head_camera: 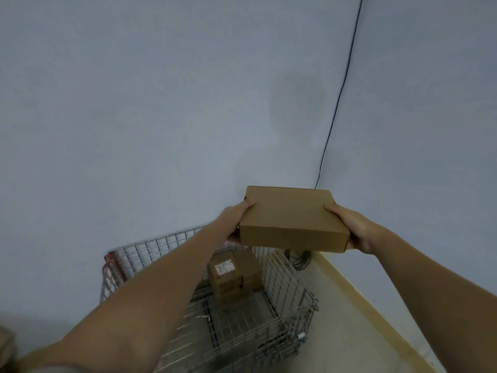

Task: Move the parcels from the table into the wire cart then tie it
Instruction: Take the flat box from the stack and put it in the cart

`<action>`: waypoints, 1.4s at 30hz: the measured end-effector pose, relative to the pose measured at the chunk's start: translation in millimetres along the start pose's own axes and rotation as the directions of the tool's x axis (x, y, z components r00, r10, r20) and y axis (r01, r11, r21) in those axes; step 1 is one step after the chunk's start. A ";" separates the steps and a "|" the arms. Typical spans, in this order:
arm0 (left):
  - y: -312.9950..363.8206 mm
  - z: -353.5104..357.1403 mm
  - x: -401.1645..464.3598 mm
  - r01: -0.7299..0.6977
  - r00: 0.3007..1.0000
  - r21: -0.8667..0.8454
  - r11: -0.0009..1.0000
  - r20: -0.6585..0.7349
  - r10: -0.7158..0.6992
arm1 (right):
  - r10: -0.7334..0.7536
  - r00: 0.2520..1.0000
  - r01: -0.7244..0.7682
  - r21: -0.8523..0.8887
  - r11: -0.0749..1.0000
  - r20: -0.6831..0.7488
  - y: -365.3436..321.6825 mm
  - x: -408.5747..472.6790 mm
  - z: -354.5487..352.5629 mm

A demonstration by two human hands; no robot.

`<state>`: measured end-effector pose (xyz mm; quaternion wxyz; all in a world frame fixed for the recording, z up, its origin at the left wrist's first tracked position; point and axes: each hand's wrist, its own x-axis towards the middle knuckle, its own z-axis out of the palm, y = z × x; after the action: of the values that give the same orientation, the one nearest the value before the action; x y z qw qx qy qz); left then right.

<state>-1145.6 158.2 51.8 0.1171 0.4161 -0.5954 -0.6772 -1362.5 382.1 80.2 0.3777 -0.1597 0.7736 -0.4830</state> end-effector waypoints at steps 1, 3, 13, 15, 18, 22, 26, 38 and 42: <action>2.6 -1.4 13.0 -0.008 1.000 -0.013 1.000 -0.012 0.008 | -0.004 1.000 0.004 0.002 1.000 0.020 -6.7 16.0 -0.4; 6.8 -3.5 38.7 -0.027 0.999 -0.041 0.999 -0.035 0.026 | -0.011 0.999 0.010 0.011 1.000 0.049 -19.4 47.0 -2.4; 28.9 -6.7 140.8 -0.066 0.996 -0.011 0.998 -0.060 0.065 | -0.010 0.981 0.019 -0.044 0.999 0.193 -74.6 205.9 -5.5; 32.6 -7.8 165.3 -0.036 0.996 -0.005 0.999 -0.077 0.036 | -0.018 0.975 0.029 -0.045 0.999 0.221 -83.7 248.3 -1.0; 26.8 -9.1 201.3 0.019 0.992 -0.032 0.999 -0.126 -0.023 | -0.024 0.953 0.049 -0.075 0.996 0.302 -93.0 310.0 13.6; 2.0 -18.1 244.4 0.102 0.974 -0.109 0.989 -0.193 -0.122 | -0.034 0.930 0.063 -0.067 0.996 0.366 -83.0 379.0 47.7; -37.1 -34.9 287.0 0.201 0.936 -0.176 0.964 -0.257 -0.242 | -0.002 0.918 0.026 -0.055 0.998 0.397 -48.4 437.8 95.0; -242.5 -92.3 430.4 0.205 0.751 -0.223 0.953 -0.589 -0.300 | 0.035 0.925 0.020 -0.140 0.990 0.379 120.8 562.1 282.7; -316.9 -96.5 469.0 0.250 0.720 -0.212 0.945 -0.612 -0.327 | 0.045 0.951 0.046 -0.285 0.958 0.306 196.9 589.0 322.7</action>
<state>-1264.7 -133.5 -428.2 0.2292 0.7017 -0.4078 -0.5374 -1491.8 -85.6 -424.1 0.4666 -0.2869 0.7670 -0.3343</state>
